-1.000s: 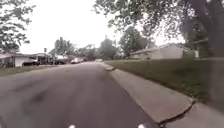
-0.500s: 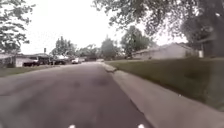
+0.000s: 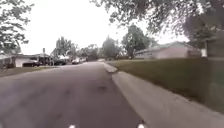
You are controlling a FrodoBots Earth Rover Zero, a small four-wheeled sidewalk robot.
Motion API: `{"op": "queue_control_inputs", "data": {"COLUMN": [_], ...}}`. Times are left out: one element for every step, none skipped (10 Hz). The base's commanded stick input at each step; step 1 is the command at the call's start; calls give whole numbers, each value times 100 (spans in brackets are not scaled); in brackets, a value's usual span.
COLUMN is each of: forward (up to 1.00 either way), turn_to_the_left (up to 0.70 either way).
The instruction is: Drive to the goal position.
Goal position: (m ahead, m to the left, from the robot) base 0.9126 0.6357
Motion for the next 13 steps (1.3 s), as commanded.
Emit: {"op": "queue_control_inputs", "data": {"forward": [100, 100, 100, 100, 100, 100, 100, 100, 100, 100, 100, 91, 35], "turn_to_the_left": [3, 19, 40, 40, 40, 40, 27, 6, 0, 0, 0, 0, 0]}}
